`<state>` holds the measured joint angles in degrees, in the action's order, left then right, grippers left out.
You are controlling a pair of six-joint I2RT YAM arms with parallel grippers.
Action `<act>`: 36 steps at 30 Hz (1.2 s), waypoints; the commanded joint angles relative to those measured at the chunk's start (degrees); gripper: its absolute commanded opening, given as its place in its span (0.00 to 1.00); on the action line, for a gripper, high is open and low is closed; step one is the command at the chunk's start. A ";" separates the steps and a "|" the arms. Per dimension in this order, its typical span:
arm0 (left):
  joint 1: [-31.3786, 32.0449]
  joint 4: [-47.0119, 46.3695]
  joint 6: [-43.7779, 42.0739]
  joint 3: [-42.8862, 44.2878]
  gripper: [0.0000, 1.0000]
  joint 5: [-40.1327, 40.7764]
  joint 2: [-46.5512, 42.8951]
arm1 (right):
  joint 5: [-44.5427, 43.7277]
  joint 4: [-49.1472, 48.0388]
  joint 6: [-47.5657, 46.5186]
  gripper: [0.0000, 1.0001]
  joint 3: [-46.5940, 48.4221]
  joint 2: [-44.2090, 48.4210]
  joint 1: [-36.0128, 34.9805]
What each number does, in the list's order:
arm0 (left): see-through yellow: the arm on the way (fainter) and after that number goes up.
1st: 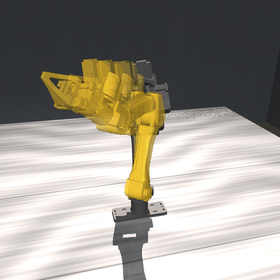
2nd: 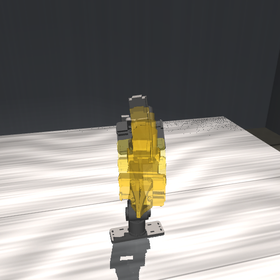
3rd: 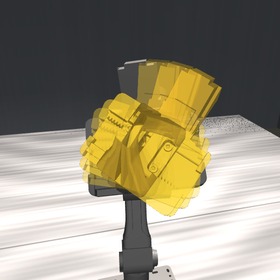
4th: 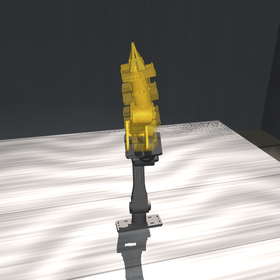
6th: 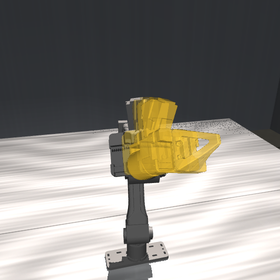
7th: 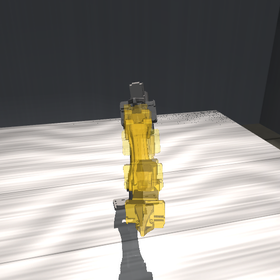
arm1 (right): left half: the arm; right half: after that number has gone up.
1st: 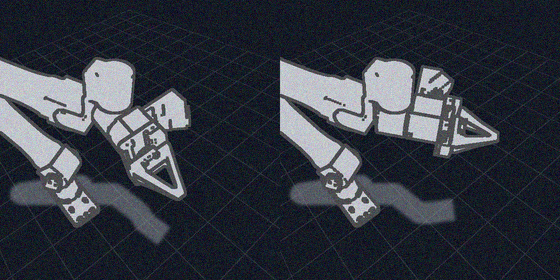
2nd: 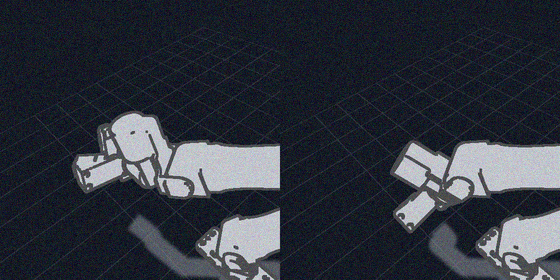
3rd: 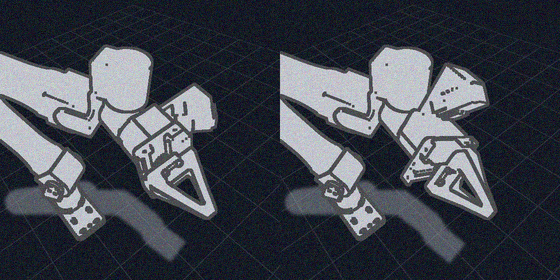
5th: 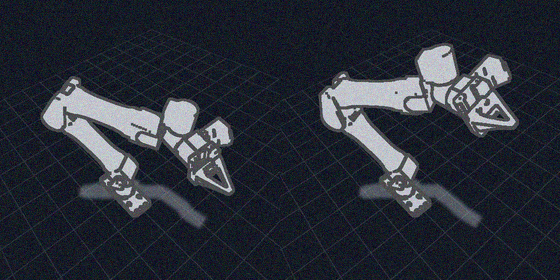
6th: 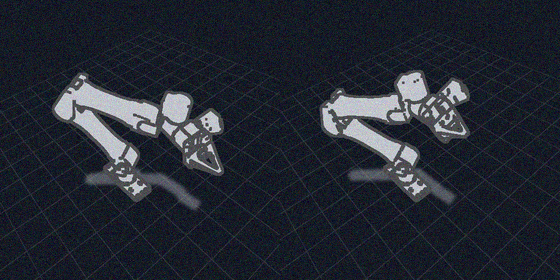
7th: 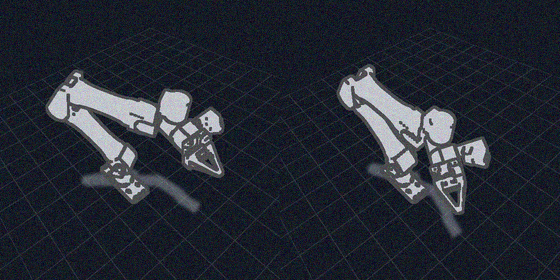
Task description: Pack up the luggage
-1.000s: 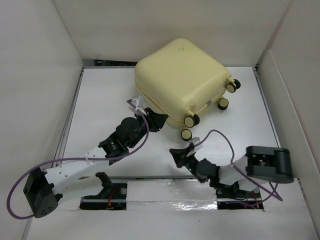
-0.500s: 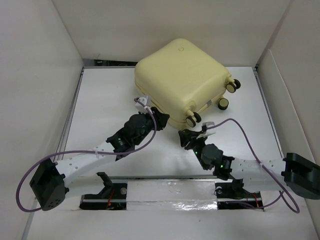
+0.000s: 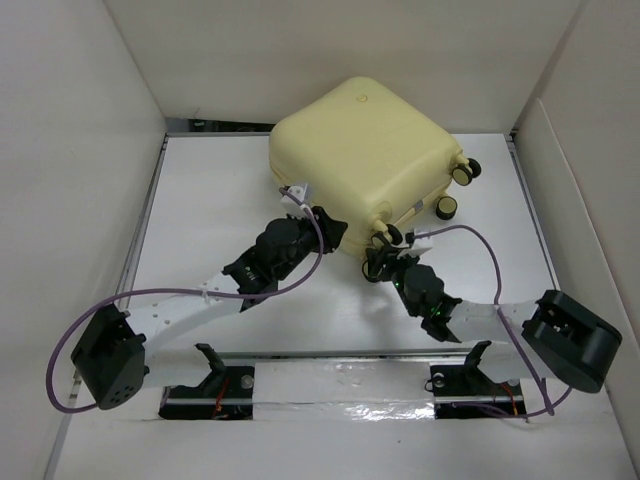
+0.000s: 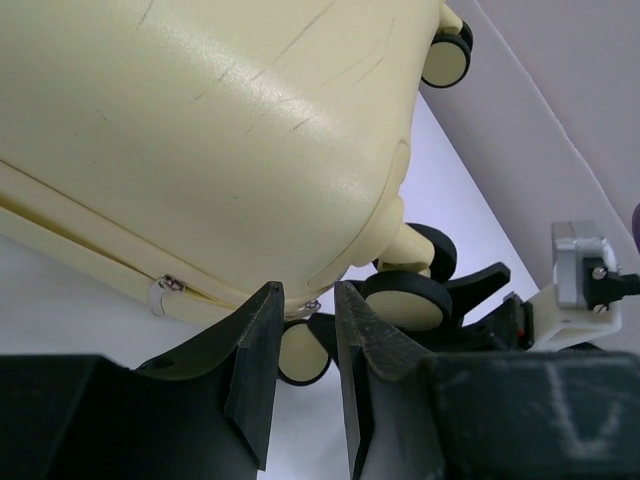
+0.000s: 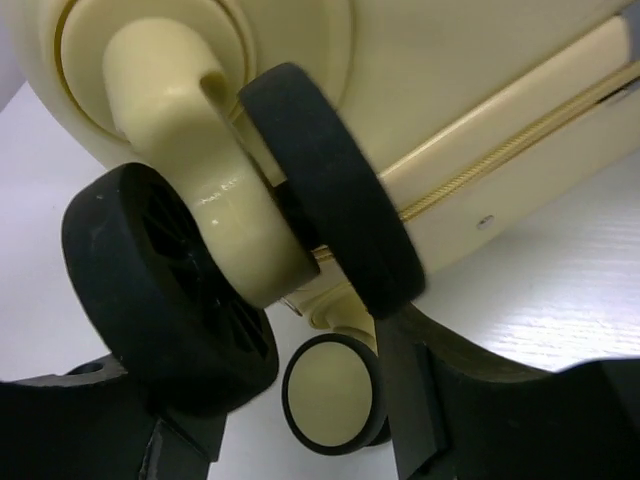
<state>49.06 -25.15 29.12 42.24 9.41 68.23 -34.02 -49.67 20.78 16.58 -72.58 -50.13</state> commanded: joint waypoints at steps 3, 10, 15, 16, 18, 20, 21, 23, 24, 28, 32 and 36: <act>-1.16 -4.12 -0.91 2.76 0.24 -1.41 1.11 | 7.48 -9.13 -2.93 0.57 4.59 -5.46 0.39; -3.00 -4.47 -0.65 4.25 0.24 -3.34 3.84 | 4.93 -20.19 -3.02 0.38 3.90 -12.41 -0.32; -3.53 -5.26 -0.21 5.66 0.23 -5.01 5.60 | 2.13 -23.96 -4.25 0.23 5.66 -17.07 -0.32; -3.53 -5.35 -0.21 5.92 0.23 -5.10 5.86 | 1.94 -27.55 -4.69 0.19 5.31 -18.29 -0.93; -3.53 -5.44 -0.21 6.45 0.22 -5.10 6.39 | 1.15 -30.04 -4.95 0.11 4.69 -19.00 -1.46; -3.53 -5.53 -0.30 6.80 0.22 -5.36 6.92 | 0.45 -31.28 -5.66 0.05 4.87 -19.36 -2.34; -3.53 -5.61 -0.30 7.15 0.22 -5.45 7.36 | 0.10 -31.36 -5.92 0.04 5.21 -19.36 -3.39; -3.53 -5.88 -0.30 7.42 0.22 -5.98 7.88 | -0.78 -31.10 -7.15 0.00 5.74 -19.44 -6.02; -3.53 -5.79 -0.30 7.94 0.22 -5.98 8.32 | -2.52 -30.84 -7.59 0.00 6.44 -19.53 -6.99; -4.05 -5.27 -0.38 9.35 0.21 -7.12 9.12 | -3.60 -29.52 -8.38 0.00 8.55 -20.06 -11.21; -4.75 -3.77 1.10 11.55 0.20 -13.24 10.26 | -2.98 -27.85 -10.31 0.00 13.29 -22.25 -14.82; -5.82 -1.57 2.86 13.92 0.20 -18.11 11.23 | -1.84 -26.88 -11.46 0.00 17.08 -24.10 -16.13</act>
<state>44.05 -26.87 30.41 53.04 -3.25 79.20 -41.87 -67.66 10.66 28.38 -97.45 -62.02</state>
